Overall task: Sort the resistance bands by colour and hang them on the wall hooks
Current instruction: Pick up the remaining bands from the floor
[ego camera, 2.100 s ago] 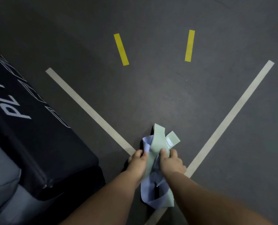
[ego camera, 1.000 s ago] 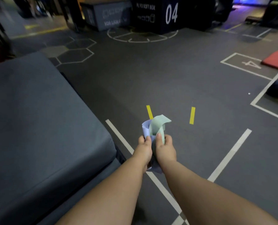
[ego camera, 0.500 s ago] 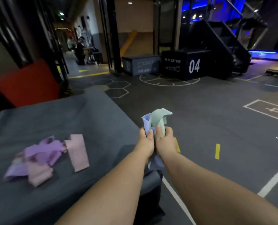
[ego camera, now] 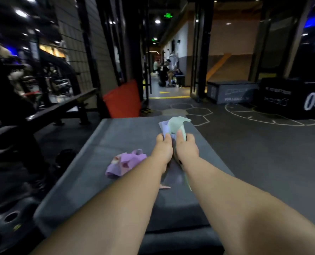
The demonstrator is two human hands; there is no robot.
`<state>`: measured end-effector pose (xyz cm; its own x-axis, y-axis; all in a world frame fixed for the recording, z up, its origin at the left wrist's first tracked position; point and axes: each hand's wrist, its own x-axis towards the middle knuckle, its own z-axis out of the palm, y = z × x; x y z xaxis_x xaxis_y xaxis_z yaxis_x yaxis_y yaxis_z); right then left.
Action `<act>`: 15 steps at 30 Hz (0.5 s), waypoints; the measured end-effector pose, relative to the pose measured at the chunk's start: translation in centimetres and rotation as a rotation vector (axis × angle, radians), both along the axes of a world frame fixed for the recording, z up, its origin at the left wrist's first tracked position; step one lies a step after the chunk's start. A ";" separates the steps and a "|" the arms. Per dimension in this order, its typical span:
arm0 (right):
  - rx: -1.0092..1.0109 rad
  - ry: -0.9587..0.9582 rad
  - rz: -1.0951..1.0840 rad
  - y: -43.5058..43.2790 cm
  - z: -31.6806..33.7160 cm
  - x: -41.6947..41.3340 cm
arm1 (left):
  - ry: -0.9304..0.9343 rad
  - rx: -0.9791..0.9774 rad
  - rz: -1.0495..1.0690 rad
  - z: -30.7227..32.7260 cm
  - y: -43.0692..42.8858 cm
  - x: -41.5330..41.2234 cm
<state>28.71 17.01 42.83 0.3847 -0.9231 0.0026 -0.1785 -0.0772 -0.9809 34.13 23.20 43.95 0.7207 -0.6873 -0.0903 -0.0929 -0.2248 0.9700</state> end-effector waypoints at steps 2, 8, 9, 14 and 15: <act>-0.003 0.002 0.070 1.0 0.6 2.6 | -0.007 -0.019 0.077 0.7 1.4 2.1; -0.046 0.056 0.222 2.7 0.1 10.2 | 0.096 -0.052 0.260 -0.7 2.9 9.5; -0.051 0.063 0.240 2.8 -0.2 11.4 | 0.111 -0.060 0.265 -1.0 3.1 10.5; 0.056 0.053 0.289 1.4 -2.3 16.4 | 0.176 -0.009 0.256 -3.0 3.1 15.4; 0.032 0.105 0.290 0.9 -3.0 17.2 | 0.188 0.001 0.252 -3.4 3.1 16.1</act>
